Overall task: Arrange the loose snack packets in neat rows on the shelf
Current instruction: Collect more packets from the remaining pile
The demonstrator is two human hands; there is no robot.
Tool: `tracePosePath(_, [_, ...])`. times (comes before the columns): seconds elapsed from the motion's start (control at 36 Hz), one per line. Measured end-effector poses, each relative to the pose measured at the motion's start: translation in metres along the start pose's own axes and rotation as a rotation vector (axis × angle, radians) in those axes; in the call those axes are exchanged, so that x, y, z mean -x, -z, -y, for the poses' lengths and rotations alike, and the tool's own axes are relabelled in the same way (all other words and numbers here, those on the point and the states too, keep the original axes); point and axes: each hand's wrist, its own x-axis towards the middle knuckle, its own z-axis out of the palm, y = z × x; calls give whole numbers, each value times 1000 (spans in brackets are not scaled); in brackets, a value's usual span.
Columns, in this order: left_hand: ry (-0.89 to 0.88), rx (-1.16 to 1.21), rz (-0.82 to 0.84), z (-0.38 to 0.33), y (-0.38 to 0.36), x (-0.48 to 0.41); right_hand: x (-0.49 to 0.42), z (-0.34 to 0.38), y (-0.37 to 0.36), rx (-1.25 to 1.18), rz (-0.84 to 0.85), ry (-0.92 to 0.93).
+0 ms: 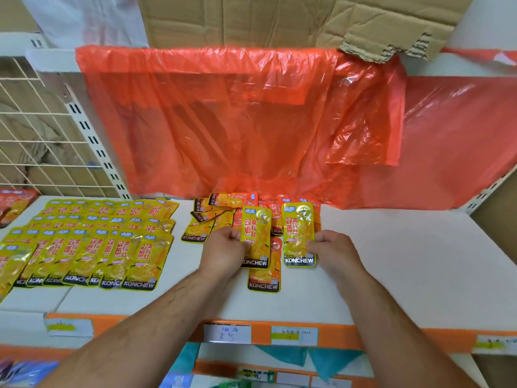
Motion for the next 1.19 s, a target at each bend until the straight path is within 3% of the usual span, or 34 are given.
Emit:
tracePosePath(0.19, [138, 298, 52, 20, 30, -4, 24, 23, -39, -35, 176, 74])
tracePosePath(0.33, [166, 353, 28, 18, 64, 5, 37, 32, -73, -20, 241, 70])
tracePosePath(0.75, [104, 175, -75, 92, 233, -23, 86, 88, -245, -18, 260, 78])
tracePosePath(0.92, [104, 143, -39, 135, 311, -31, 118, 108, -328, -1, 261, 75])
tracePosePath(1.19, [60, -133, -61, 177, 393, -38, 146, 118, -407, 10, 202, 69])
